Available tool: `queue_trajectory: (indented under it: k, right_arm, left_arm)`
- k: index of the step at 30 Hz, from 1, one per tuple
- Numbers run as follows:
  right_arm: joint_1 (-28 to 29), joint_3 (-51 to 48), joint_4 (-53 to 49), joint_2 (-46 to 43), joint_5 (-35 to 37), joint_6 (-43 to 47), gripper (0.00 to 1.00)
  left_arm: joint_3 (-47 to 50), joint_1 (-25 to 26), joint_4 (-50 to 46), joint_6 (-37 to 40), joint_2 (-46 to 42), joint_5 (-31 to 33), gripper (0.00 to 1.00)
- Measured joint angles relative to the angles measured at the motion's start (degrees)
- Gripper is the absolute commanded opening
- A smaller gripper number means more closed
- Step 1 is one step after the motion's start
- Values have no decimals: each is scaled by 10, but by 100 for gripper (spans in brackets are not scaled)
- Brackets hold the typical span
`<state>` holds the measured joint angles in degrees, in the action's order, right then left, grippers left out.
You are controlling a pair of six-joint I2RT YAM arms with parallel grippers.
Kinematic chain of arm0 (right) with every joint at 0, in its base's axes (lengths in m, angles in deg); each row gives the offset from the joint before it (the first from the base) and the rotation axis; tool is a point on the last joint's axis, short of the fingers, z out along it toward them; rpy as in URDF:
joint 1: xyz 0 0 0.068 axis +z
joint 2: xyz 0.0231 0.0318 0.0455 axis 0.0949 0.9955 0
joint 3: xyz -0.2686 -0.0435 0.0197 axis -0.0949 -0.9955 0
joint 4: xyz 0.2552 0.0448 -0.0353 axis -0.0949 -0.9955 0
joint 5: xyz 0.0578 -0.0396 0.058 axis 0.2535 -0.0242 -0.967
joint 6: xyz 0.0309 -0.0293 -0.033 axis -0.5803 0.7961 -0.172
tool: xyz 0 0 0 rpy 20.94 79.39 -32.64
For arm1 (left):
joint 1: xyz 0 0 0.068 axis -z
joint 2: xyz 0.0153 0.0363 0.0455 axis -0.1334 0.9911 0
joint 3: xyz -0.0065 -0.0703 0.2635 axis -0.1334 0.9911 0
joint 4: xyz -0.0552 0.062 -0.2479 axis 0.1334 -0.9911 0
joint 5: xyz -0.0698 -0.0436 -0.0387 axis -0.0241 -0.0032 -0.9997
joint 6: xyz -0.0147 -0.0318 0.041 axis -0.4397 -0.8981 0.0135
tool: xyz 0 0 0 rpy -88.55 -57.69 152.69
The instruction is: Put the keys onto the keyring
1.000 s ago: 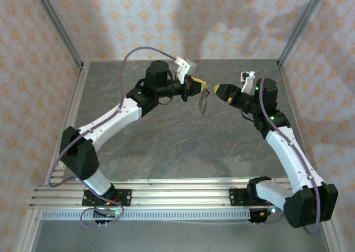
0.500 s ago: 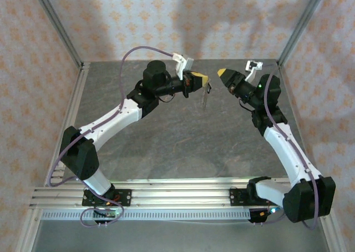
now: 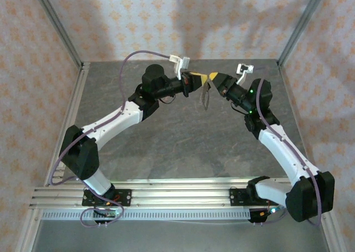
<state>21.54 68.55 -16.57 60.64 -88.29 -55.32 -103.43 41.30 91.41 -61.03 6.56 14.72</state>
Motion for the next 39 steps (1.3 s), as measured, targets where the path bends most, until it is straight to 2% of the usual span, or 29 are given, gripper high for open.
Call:
queue_trajectory:
  k: [6, 12, 17, 21, 25, 32, 39]
  right_arm:
    - [2, -21, -38, -38, -2, 15, 28]
    - [-15, -21, -81, -70, -8, 35, 43]
    - [-54, -17, -85, -69, -6, 36, 51]
    - [-59, 1, -56, -44, -11, 26, 55]
    - [-59, 10, 7, -8, -23, 1, 56]
    - [-56, 17, 116, 53, -31, -60, 52]
    - [-24, 33, 141, 69, -29, -74, 45]
  left_arm:
    - [4, 0, 22, -16, 0, 16, 0]
    - [4, 0, 51, -46, 0, 31, 0]
    - [10, 0, 76, -72, 0, 35, 0]
    - [16, 0, 96, -101, 0, 40, 0]
    - [17, 0, 115, -131, 0, 47, 0]
    - [19, 0, 149, -191, 0, 64, 0]
    - [21, 2, 152, -217, 0, 82, 0]
